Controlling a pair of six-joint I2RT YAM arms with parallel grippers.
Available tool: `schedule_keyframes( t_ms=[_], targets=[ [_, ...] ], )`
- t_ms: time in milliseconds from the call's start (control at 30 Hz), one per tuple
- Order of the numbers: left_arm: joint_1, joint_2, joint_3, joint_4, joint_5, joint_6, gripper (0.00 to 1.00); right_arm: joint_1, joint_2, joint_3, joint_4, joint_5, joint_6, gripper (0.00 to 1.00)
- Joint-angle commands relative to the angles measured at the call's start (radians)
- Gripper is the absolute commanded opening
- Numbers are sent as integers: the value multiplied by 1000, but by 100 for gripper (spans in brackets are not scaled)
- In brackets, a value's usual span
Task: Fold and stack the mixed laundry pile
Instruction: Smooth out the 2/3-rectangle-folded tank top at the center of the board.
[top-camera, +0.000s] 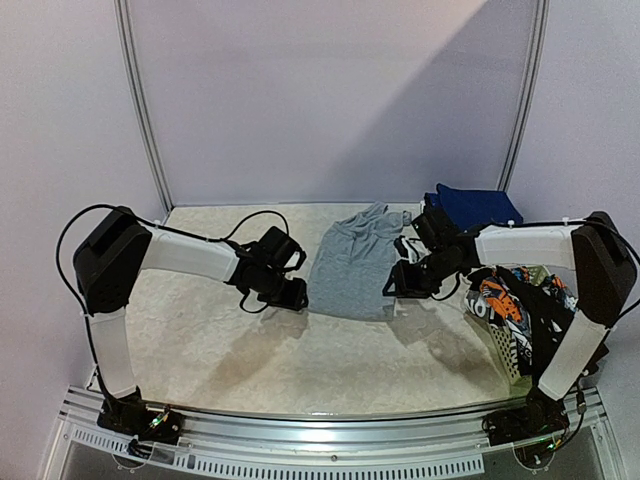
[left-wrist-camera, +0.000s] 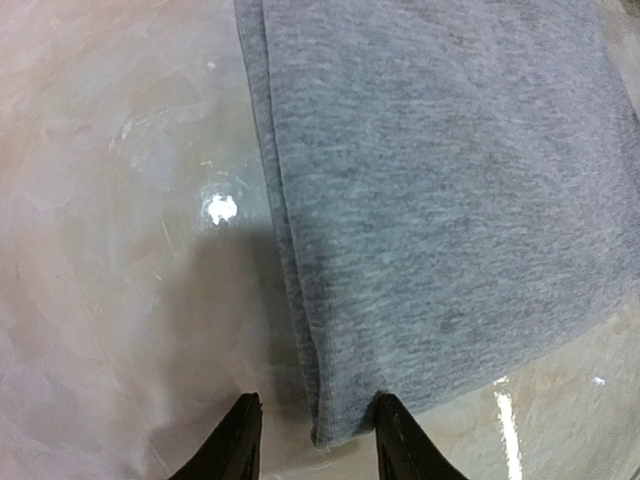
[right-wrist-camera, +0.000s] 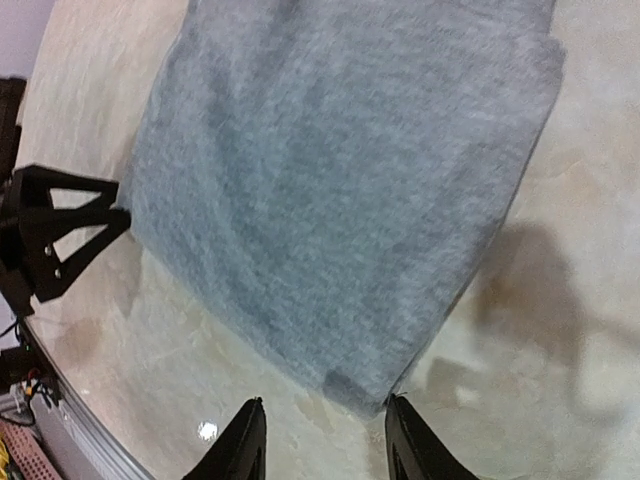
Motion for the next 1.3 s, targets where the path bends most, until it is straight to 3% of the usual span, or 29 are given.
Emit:
schedule_keyframes(
  t_ms=[0,333,600,733,967,1267],
  targets=[
    [-11,-7,-11,19,9,5,39,49,-32,-45,111,-81,43,40],
    [-12,2,-37,44,16,-13,30,51,84,-81,129,-5,57,28],
    [-12,8,-46,49,19,-18,25,51,107,-127,140,-3,59,26],
    [-13,22,-48,52,34,-30,16,52,87,-141,130,-3,59,27],
    [-44,-40,-140,86,40,-74,2,52,-51,-199,68,46,65,35],
    [-96,-151,-358,221,69,-174,0,51,-306,-330,-30,139,130,49]
  ],
)
